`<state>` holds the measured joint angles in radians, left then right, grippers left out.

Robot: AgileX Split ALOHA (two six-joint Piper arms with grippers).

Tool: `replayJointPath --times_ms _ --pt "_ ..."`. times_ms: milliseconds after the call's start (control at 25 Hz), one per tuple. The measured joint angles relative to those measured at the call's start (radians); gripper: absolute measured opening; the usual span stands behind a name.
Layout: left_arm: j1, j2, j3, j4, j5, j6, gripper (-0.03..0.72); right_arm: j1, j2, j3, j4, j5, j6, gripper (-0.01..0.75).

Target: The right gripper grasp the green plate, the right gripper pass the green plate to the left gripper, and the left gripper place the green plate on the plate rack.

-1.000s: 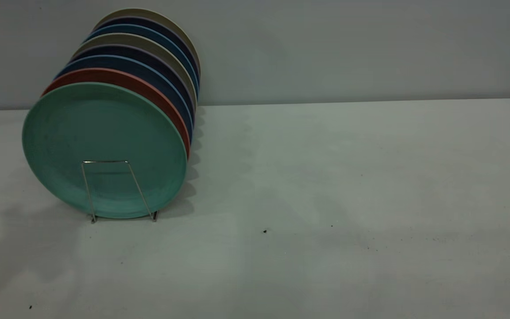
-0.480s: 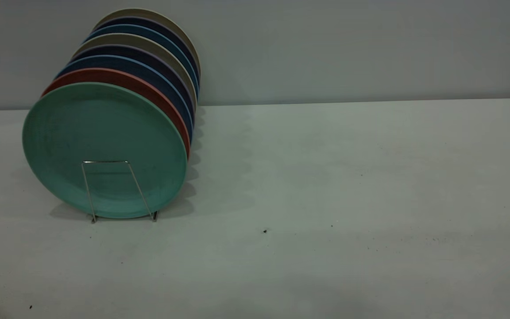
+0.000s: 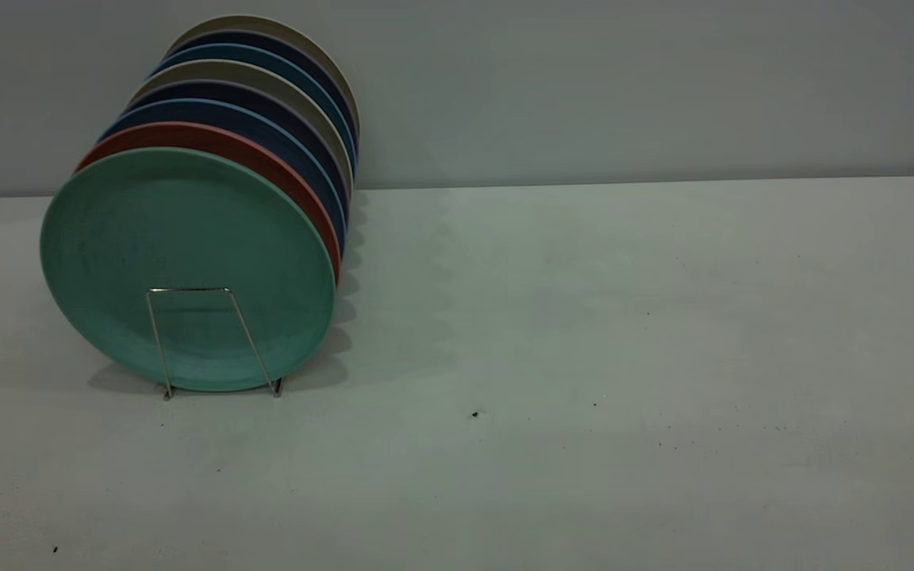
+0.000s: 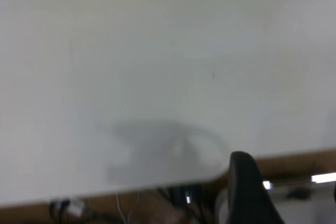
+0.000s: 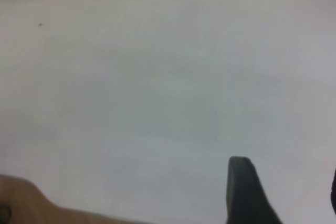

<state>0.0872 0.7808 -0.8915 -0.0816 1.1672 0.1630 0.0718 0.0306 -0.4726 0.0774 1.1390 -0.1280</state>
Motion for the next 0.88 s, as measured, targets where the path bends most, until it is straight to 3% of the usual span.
replayJointPath --times_ms 320,600,880 --pt "0.0 -0.275 0.323 0.082 -0.024 -0.067 0.443 0.0 -0.047 0.0 -0.001 0.001 0.016 0.405" --pt "-0.061 -0.52 0.38 0.082 -0.033 -0.111 0.483 0.038 -0.048 0.0 -0.001 0.001 0.02 0.405" --pt "-0.065 -0.66 0.405 0.082 -0.034 -0.144 0.485 0.04 -0.048 0.0 0.0 0.001 0.021 0.405"
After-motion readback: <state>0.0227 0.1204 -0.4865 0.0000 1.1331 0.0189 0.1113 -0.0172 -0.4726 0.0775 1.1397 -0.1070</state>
